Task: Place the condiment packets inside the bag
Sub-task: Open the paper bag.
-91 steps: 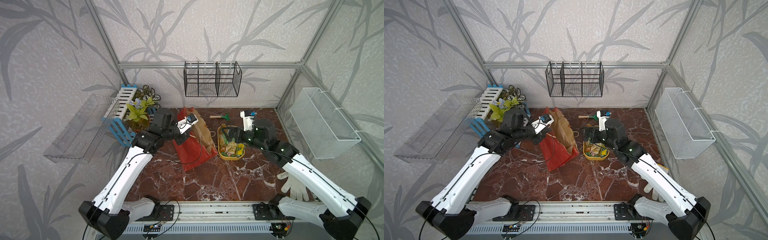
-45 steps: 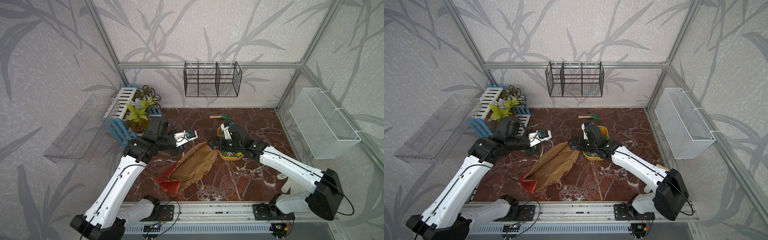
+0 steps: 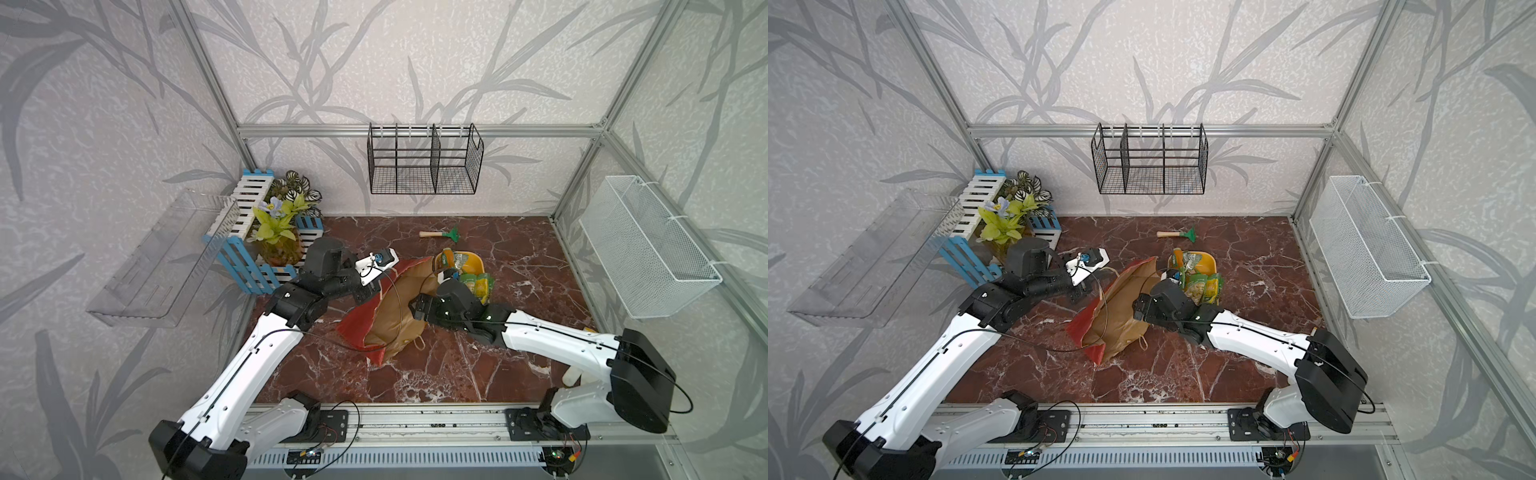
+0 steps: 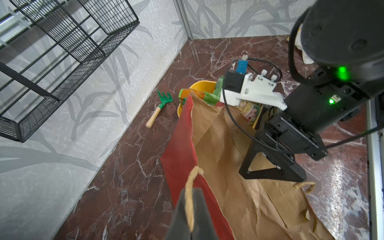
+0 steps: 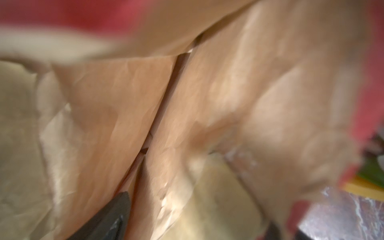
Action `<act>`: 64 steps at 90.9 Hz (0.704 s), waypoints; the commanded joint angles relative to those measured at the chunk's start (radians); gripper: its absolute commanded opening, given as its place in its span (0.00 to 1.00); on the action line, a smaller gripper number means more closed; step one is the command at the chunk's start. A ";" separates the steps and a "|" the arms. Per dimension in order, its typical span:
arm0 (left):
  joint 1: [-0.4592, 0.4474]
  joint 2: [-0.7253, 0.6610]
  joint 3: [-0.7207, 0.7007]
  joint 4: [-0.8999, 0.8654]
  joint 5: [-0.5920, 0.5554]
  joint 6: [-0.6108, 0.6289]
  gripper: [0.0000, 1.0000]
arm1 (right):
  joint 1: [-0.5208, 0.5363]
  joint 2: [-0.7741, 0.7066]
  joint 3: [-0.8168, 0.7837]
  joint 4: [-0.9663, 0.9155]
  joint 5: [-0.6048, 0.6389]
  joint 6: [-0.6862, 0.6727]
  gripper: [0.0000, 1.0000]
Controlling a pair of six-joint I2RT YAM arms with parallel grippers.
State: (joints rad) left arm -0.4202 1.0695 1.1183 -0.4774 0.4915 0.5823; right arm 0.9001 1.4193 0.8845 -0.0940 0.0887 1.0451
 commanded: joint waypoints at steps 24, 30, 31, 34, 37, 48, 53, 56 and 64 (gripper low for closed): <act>-0.005 -0.061 -0.027 0.228 -0.130 -0.264 0.03 | 0.015 0.042 0.011 0.226 0.112 -0.065 0.34; -0.005 -0.049 -0.081 0.355 -0.242 -0.373 0.62 | 0.029 0.024 0.028 0.218 0.127 -0.090 0.23; -0.005 -0.045 -0.089 0.369 -0.253 -0.387 0.71 | 0.029 0.021 0.033 0.214 0.130 -0.095 0.23; -0.005 -0.034 -0.105 0.396 -0.271 -0.419 0.95 | 0.029 0.014 0.052 0.188 0.139 -0.112 0.21; -0.005 -0.022 -0.112 0.409 -0.272 -0.445 0.99 | 0.032 0.007 0.075 0.162 0.151 -0.128 0.18; -0.005 -0.008 -0.073 0.393 -0.237 -0.503 1.00 | 0.032 -0.011 0.158 0.062 0.213 -0.170 0.02; -0.005 -0.017 -0.023 0.333 -0.166 -0.514 1.00 | 0.031 -0.013 0.191 0.029 0.244 -0.194 0.00; -0.006 -0.018 0.015 0.286 -0.128 -0.522 1.00 | 0.031 -0.013 0.215 0.000 0.268 -0.206 0.00; -0.006 -0.015 0.096 0.178 -0.116 -0.537 1.00 | 0.032 -0.018 0.255 -0.033 0.324 -0.236 0.00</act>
State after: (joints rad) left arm -0.4232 1.0737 1.0958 -0.2199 0.3210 0.1139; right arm 0.9287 1.4364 1.0801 -0.0460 0.2989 0.8829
